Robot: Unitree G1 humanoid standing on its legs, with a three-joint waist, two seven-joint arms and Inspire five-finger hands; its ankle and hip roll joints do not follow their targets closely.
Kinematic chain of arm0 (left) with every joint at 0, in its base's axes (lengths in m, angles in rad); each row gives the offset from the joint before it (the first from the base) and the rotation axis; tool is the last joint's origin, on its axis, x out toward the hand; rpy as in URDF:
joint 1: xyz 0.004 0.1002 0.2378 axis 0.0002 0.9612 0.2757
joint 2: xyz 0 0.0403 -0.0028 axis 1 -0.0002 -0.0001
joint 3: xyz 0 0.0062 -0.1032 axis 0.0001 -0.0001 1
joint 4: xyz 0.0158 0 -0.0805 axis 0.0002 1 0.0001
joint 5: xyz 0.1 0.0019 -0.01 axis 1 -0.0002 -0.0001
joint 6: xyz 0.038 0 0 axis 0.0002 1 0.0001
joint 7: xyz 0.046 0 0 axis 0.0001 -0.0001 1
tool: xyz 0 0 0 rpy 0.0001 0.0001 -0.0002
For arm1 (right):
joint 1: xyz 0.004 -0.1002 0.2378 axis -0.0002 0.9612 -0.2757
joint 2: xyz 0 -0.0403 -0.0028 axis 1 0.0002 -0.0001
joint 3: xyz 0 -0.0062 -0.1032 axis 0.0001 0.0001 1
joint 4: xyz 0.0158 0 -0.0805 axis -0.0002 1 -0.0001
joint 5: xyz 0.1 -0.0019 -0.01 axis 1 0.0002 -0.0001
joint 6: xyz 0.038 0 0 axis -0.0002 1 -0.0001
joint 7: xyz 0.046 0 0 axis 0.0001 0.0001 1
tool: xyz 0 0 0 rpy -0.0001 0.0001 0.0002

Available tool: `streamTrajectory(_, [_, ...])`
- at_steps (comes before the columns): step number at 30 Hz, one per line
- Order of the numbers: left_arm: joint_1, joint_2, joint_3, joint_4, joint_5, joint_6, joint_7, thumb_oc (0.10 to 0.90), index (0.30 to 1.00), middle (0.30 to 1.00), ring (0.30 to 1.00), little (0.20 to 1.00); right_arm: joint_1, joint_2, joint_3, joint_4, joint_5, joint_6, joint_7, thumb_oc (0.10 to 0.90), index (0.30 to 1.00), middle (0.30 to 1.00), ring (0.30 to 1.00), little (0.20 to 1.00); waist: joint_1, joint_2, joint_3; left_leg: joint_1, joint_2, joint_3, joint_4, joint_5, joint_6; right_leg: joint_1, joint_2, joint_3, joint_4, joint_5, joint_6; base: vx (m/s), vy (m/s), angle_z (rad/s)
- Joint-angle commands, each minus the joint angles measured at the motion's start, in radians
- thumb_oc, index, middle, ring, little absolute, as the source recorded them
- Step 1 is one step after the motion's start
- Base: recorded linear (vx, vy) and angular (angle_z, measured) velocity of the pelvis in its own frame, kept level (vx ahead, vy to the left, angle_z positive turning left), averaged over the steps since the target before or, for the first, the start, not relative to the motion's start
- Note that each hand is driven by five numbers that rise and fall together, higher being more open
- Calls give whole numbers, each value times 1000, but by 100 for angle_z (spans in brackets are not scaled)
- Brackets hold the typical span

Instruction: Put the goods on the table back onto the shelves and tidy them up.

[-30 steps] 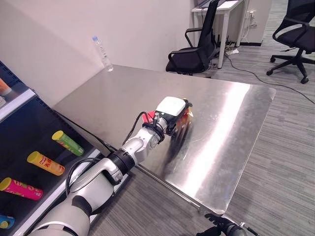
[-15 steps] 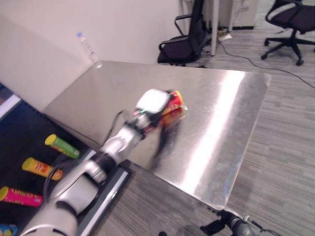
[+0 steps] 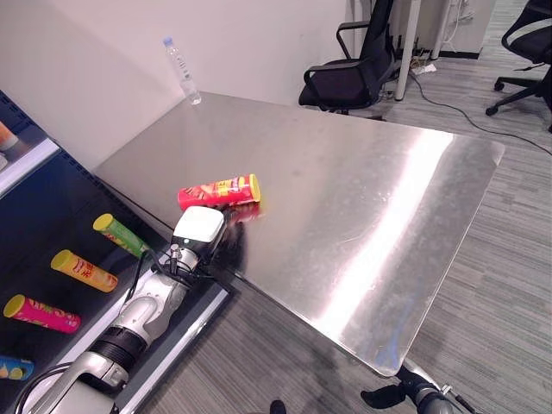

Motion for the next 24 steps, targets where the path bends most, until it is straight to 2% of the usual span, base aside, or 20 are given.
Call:
streamTrajectory(1, [-46, 52, 107, 15, 20, 25, 14, 800, 900, 900, 900, 900, 27, -22, -20, -67, -6, -37, -18, 800, 900, 900, 900, 900, 28, -4, -28, -119, 3, 34, 133, -84, 16, -13, 1, -6, 54, -25, 27, 44, 2, -6])
streamTrajectory(5, [-21, 29, 112, 6, 14, 16, 21, 800, 900, 900, 900, 900, 35, -16, -29, -53, -1, -40, -29, 800, 900, 900, 900, 900, 22, -2, -24, -114, 2, 37, 132, -96, 13, -8, 0, -4, 49, -32, 27, 28, 13, -10])
streamTrajectory(14, [-109, 32, 82, 45, 1, 27, 69, 800, 900, 900, 900, 900, 24, -17, -36, 5, 18, -47, -59, 800, 900, 900, 900, 900, 8, 14, -21, -127, -9, 29, 108, -101, 20, -32, -7, -3, 44, -22, 32, 8, 17, -3])
streamTrajectory(19, [-88, -1, 88, 27, -34, 14, 86, 800, 900, 900, 900, 900, 4, 3, -14, 50, 21, -52, -70, 800, 900, 900, 900, 900, 9, 17, -28, -124, -15, 15, 100, -100, 21, -25, -4, -9, 41, -25, 26, 18, -3, 10])
streamTrajectory(20, [-64, -34, 92, 14, -59, -1, 95, 800, 900, 900, 900, 900, -8, 14, -3, 65, 15, -53, -73, 800, 900, 900, 900, 900, 16, 16, -30, -123, -16, 10, 101, -98, 20, -20, -2, -12, 39, -26, 23, 12, -8, 15])
streamTrajectory(24, [12, -68, 138, -6, -116, -10, 123, 800, 900, 900, 900, 900, -25, 21, 11, 58, 0, -56, -81, 800, 900, 900, 900, 900, 25, 14, -32, -124, -19, 2, 102, -98, 19, -18, -1, -17, 36, -25, 20, 14, -7, 12])
